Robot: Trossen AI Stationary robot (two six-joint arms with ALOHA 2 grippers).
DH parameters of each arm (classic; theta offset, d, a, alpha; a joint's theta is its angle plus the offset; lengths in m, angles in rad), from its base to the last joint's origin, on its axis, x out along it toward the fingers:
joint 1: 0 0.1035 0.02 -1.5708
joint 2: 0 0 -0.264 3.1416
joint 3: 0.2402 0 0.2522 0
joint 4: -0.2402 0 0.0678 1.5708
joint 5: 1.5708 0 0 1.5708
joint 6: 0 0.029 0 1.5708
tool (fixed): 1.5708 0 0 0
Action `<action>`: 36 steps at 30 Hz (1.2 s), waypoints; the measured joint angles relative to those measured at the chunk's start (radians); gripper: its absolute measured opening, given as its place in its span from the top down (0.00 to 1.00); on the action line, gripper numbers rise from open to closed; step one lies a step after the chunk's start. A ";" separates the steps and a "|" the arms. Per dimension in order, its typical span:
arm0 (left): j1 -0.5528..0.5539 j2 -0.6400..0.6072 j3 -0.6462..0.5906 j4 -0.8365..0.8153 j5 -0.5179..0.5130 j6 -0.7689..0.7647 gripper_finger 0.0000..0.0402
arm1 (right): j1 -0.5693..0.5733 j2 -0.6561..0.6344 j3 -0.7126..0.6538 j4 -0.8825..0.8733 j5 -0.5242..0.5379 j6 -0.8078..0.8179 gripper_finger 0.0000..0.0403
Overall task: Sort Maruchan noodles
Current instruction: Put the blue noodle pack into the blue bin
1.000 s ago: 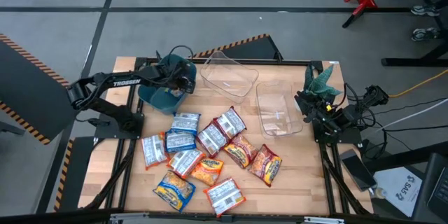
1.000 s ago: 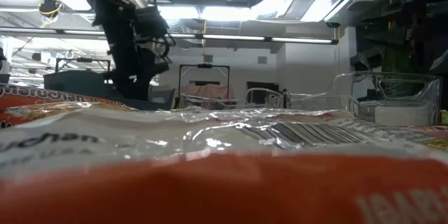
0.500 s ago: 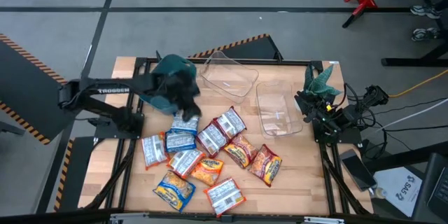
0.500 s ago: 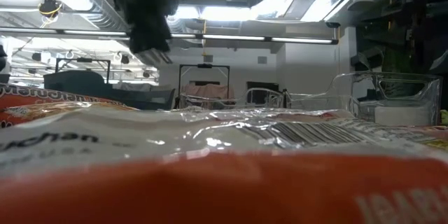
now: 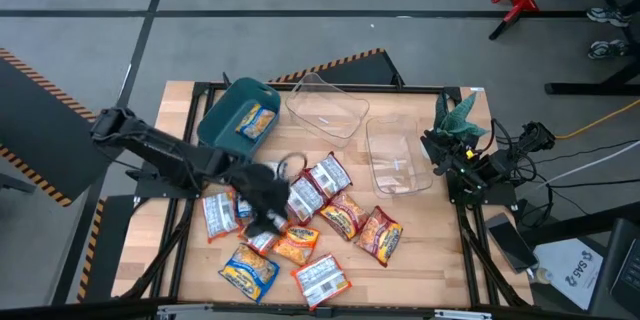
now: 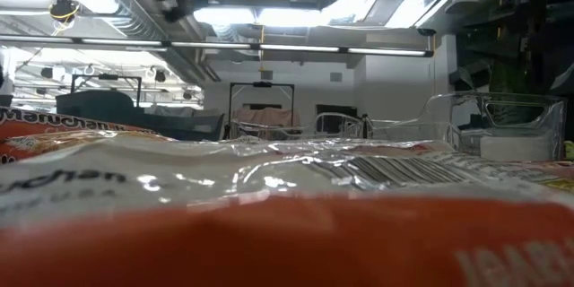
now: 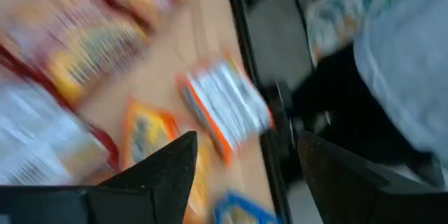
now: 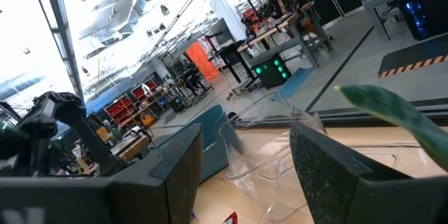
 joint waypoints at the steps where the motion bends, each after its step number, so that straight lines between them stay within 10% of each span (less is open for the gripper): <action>1: -0.028 0.001 0.000 -0.040 0.001 0.000 0.38 | 0.000 0.000 0.000 0.000 0.000 0.000 0.49; 8: -0.181 0.002 0.000 -0.245 -0.285 0.013 0.38 | 0.000 0.000 0.000 -0.006 0.000 0.000 0.49; 15: -0.099 0.002 -0.003 -0.475 -0.660 -0.035 0.38 | 0.000 0.000 0.000 -0.041 0.001 0.000 0.49; 36: 0.029 0.220 -0.046 -0.411 -0.694 0.171 0.38 | 0.000 0.000 0.000 -0.049 -0.001 0.000 0.49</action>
